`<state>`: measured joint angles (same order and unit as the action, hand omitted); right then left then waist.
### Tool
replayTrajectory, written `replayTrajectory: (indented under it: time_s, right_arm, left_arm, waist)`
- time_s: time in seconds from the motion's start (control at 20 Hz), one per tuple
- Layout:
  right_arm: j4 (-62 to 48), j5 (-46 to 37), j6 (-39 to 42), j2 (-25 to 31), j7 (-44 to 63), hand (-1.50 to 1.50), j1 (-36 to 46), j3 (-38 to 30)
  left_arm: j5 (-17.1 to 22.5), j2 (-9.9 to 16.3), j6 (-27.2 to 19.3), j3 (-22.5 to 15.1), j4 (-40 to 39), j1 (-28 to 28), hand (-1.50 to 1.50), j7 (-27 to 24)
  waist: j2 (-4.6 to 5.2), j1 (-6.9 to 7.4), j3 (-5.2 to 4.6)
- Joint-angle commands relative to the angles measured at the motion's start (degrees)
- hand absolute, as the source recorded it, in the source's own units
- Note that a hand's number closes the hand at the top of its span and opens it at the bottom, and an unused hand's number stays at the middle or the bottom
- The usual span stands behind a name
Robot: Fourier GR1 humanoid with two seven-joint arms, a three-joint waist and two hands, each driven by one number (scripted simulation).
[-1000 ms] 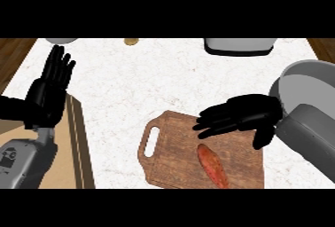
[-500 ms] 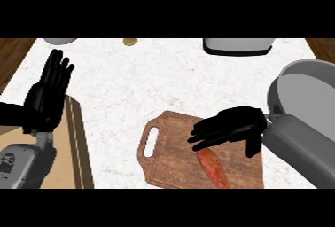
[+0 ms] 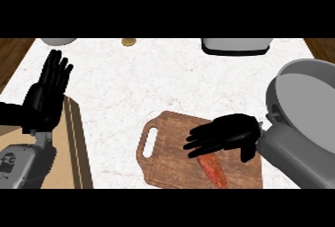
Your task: Pick the sweet potato from the cutting board and place it in the pot
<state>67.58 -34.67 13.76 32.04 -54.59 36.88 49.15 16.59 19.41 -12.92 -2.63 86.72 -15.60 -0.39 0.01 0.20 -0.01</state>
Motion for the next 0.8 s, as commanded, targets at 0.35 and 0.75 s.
replayTrajectory:
  time_s: [0.35,0.75]
  right_arm:
    - [-4.59,-7.87,3.17,-6.94,-3.19,-1.5,-2.24,-3.26]
    - [-5.75,-12.21,3.37,-13.52,-0.34,-1.5,-3.93,-1.65]
  left_arm:
    - [-1.93,-0.52,2.54,2.48,1.81,1.34,0.0,1.12]
    - [-3.19,-3.56,2.22,2.76,0.79,2.06,0.0,-0.6]
  waist:
    - [0.0,0.22,0.01]
    - [-0.04,0.18,0.0]
